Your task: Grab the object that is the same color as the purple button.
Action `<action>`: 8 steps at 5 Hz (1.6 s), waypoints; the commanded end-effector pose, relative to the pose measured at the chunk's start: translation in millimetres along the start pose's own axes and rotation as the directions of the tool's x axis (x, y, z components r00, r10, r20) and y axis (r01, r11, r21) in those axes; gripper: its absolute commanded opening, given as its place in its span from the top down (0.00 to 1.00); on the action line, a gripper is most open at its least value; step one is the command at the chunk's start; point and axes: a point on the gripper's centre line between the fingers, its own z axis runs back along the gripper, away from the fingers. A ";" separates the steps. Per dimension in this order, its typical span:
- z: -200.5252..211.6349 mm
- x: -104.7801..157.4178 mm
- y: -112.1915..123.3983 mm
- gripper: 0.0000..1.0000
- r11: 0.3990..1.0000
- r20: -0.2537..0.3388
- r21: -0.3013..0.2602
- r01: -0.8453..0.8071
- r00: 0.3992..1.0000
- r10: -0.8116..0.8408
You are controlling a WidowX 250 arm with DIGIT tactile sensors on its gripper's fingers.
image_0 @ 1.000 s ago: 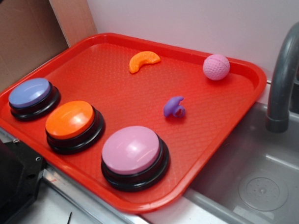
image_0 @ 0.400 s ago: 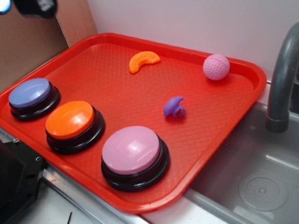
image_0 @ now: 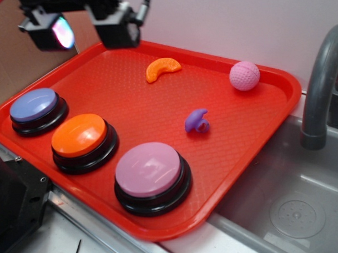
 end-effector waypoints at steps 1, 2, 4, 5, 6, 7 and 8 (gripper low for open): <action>-48.4 22.9 -34.8 0.00 0.997 0.032 0.005 -0.083 0.996 0.083; -81.7 31.7 -50.9 0.00 0.996 0.001 0.045 -0.078 0.997 0.078; -117.3 28.3 -61.9 0.00 0.992 -0.024 0.105 -0.074 0.997 0.077; -129.8 29.0 -59.4 0.00 0.987 -0.029 0.132 -0.091 0.995 0.096; -140.3 32.6 -57.5 0.00 0.985 -0.057 0.144 -0.100 0.992 0.109; -143.7 35.0 -59.5 0.00 0.985 -0.061 0.142 -0.095 0.993 0.104; -146.1 37.8 -60.1 0.42 0.989 -0.064 0.119 -0.091 0.993 0.099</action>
